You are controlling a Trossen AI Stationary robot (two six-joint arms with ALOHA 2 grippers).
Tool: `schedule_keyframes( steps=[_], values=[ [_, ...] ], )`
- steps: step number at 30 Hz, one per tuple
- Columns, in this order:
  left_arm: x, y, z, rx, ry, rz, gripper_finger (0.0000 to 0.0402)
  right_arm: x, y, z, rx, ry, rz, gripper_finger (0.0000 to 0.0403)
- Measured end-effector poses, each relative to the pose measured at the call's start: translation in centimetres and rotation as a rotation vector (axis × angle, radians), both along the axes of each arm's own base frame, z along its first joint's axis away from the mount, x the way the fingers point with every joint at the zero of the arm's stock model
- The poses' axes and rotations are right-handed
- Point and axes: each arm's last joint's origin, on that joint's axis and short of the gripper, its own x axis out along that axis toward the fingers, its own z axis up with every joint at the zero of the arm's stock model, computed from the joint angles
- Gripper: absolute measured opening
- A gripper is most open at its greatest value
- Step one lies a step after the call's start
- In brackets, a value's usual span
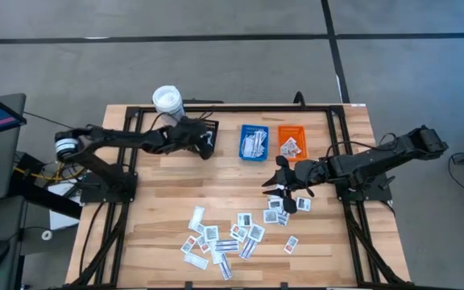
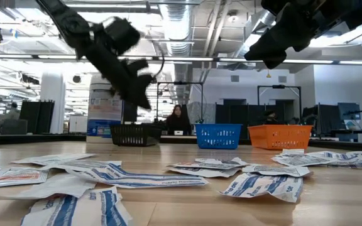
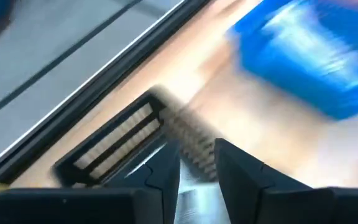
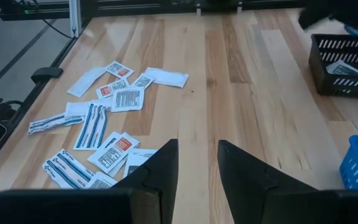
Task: Pick & Place First Aid Supplies
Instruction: Put the blue bandage into the blue bin
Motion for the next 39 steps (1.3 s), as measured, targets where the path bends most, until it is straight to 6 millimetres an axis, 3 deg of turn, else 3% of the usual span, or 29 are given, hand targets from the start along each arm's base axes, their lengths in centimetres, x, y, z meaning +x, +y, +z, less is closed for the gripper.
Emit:
schedule_keyframes(
  steps=[4, 8, 22, 31, 39],
  values=[
    [0.1, -3.3, 2.2, -0.03, -0.124, -0.213, 0.0098, 0.0, 0.0, 0.0, 0.0, -0.001, -0.001, 0.0107],
    [0.5, -6.9, 3.0, -0.07, -0.178, -0.36, 0.0097, 0.0, 0.0, 0.0, 0.001, -0.002, -0.002, 0.0107],
    [1.0, -17.1, 0.2, -0.219, -0.064, -0.665, 0.0098, 0.0, 0.0, 0.0, 0.001, 0.001, -0.002, 0.0107],
    [-1.8, -19.5, -3.0, -0.382, 0.269, -0.565, 0.0117, 0.0, 0.0, -0.1, -0.001, 0.01, -0.002, 0.0107],
    [-3.4, -20.3, -6.0, -0.388, 0.289, -0.473, 0.0114, -0.1, 0.0, -0.2, -0.003, 0.02, -0.002, 0.0107]
  ],
)
